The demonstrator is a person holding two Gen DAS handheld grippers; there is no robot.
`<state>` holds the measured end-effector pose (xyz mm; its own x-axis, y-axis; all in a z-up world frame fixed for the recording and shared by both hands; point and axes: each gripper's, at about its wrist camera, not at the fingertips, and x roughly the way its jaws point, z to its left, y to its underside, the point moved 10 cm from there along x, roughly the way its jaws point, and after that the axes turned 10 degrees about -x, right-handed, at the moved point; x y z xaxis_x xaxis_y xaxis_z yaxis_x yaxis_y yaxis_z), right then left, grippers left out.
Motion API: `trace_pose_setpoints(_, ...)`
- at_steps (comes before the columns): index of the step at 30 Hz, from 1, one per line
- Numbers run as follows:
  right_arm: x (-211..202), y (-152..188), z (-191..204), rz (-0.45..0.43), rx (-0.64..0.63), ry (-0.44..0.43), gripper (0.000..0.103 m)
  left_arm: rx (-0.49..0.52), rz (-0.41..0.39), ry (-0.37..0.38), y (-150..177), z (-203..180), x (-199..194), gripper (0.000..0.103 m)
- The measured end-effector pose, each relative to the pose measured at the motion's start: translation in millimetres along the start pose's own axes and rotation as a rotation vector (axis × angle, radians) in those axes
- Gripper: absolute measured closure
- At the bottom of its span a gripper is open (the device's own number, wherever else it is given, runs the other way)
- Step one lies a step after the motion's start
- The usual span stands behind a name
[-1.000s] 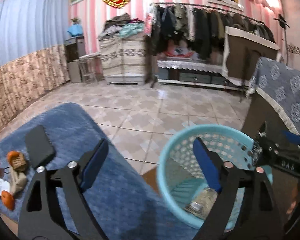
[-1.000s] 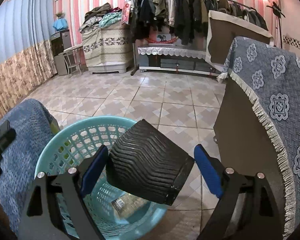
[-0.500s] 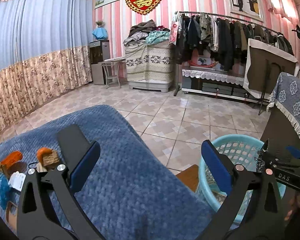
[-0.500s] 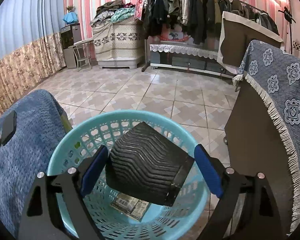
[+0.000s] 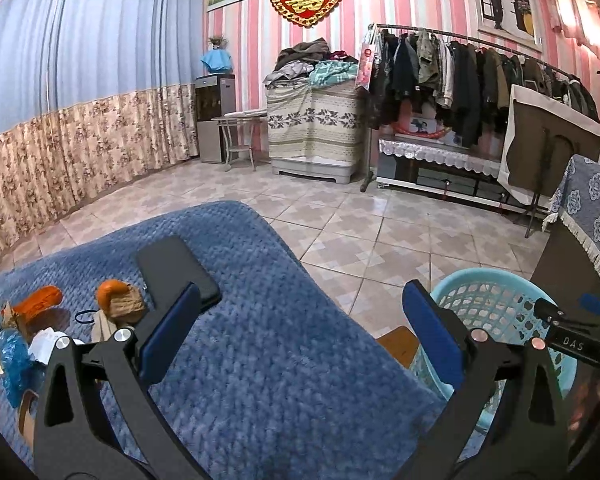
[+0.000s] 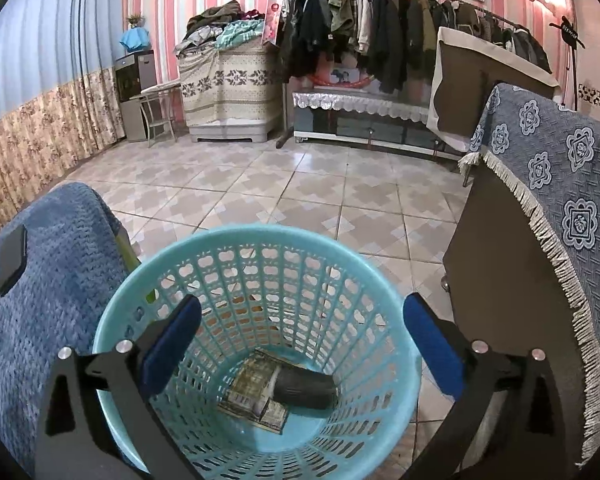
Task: Collect trash
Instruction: 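Move both tools back over the bed and grasp the orange bowl with the left tool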
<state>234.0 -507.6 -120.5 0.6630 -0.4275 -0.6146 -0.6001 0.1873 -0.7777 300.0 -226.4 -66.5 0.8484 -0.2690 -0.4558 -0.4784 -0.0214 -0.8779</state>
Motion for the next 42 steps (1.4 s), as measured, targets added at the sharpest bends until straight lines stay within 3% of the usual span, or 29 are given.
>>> trace_pose_setpoints(12,-9,-4,10,-0.026,-0.013,-0.009,0.004,-0.028,-0.001,-0.022,3,30,-15,0.005)
trace_pose_setpoints(23,-26,-12,61,-0.066,-0.082,-0.048,0.004,-0.087,-0.013,-0.086,7,87,-41,0.005)
trace_pose_setpoints(33,-42,-6,138,-0.083,-0.143,-0.181,0.004,-0.162,0.001,-0.195,27,170,-73,0.005)
trace_pose_setpoints(42,-59,6,198,-0.114,-0.237,-0.27,0.004,-0.261,0.054,-0.361,63,275,-100,0.005)
